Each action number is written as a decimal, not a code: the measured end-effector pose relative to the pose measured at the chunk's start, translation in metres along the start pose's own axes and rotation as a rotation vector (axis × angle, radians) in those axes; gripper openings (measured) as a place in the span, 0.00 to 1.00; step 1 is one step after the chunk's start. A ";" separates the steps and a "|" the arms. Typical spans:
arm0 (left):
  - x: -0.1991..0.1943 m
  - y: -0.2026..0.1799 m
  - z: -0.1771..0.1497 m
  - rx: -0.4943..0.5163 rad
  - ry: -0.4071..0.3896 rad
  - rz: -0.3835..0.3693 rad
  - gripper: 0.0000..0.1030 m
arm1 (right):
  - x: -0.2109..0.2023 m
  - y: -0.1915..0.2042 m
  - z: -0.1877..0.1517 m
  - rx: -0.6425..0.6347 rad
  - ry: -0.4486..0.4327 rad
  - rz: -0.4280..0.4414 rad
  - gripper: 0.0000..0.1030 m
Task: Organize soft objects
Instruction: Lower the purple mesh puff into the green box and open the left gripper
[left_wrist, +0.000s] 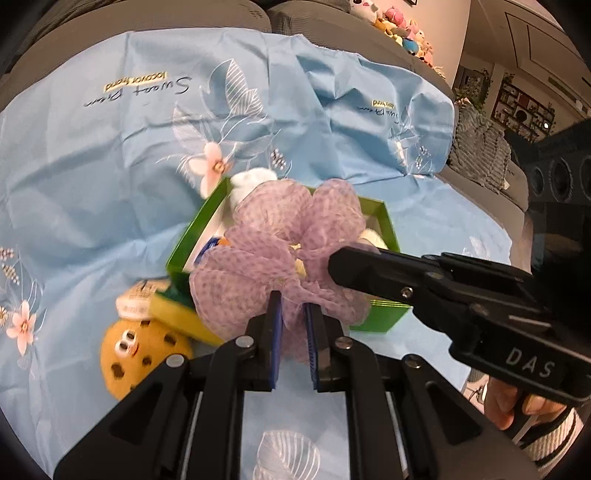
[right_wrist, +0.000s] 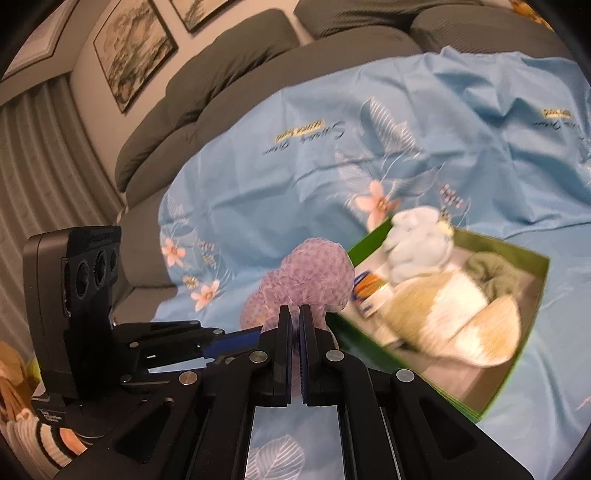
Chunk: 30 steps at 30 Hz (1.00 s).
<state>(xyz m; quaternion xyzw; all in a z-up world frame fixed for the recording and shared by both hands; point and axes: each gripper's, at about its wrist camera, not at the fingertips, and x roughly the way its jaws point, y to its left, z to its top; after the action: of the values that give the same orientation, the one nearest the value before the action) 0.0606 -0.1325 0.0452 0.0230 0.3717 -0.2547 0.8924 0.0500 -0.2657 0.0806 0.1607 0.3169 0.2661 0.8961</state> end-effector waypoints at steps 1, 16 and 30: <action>0.004 -0.002 0.005 0.001 -0.001 -0.001 0.11 | -0.001 -0.004 0.004 0.004 -0.008 -0.003 0.04; 0.077 -0.008 0.054 0.015 0.043 0.022 0.12 | 0.026 -0.073 0.035 0.083 -0.023 -0.091 0.04; 0.126 0.000 0.053 0.008 0.107 0.088 0.76 | 0.062 -0.116 0.032 0.129 0.066 -0.224 0.25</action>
<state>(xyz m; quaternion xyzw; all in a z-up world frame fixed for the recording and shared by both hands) 0.1699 -0.1995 -0.0020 0.0564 0.4164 -0.2150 0.8816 0.1554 -0.3268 0.0221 0.1726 0.3786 0.1486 0.8971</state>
